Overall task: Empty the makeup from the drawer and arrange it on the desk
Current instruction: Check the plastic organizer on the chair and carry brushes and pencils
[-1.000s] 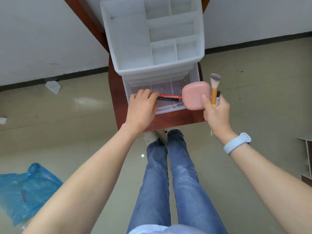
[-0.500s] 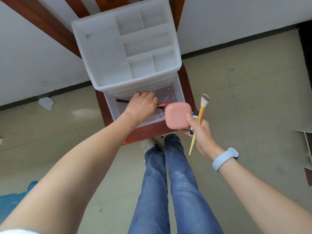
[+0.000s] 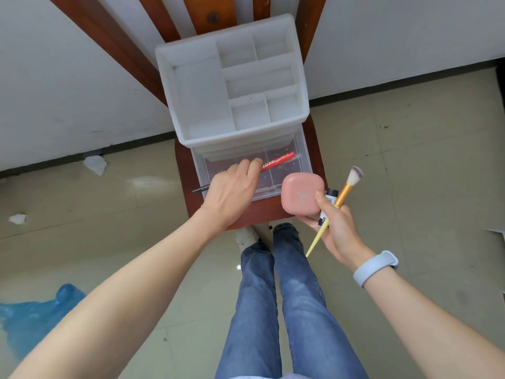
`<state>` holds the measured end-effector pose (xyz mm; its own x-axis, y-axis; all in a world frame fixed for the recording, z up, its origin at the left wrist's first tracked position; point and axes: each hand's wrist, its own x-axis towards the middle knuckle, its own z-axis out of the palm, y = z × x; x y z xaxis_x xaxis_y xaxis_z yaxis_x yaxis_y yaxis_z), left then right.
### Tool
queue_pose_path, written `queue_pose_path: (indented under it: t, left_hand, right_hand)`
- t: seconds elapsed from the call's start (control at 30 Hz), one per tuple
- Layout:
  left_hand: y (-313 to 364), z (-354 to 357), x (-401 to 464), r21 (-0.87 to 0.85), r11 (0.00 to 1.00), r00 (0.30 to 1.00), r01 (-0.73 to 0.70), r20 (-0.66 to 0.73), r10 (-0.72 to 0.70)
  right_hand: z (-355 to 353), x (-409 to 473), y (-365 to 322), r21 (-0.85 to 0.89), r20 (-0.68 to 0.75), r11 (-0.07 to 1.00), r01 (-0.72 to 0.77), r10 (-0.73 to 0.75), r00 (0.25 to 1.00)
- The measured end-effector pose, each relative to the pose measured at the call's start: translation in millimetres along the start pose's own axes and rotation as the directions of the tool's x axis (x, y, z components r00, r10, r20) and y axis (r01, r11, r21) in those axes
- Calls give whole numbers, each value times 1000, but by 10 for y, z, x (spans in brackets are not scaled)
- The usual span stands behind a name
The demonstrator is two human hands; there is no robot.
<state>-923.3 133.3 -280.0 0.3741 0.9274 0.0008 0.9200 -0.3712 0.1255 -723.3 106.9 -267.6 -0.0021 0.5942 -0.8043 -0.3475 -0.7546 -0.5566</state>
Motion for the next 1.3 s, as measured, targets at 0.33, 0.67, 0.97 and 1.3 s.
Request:
queue_pose_path:
  t: [0.33,0.67,0.97,1.3]
  left_hand:
    - [464,-187,-704,-486,312,568,816,575,-589]
    - [271,-244,-445,-453,-891,63,45,891,-450]
    - [-73,-335,-136,-421,-902,240,-93,870,-430]
    - [-374,-272,140,-432,-891,308,-140,836,-454]
  right_hand:
    - [111,-59,-148,301,-88,950,-88,120,989]
    - [282,-3,-221,349,-88,934,-81,119,989]
    - [573,253,-531,610,-31,785,-112,164,986]
    - [758,464,-758,586,-4,805,-94,119,993]
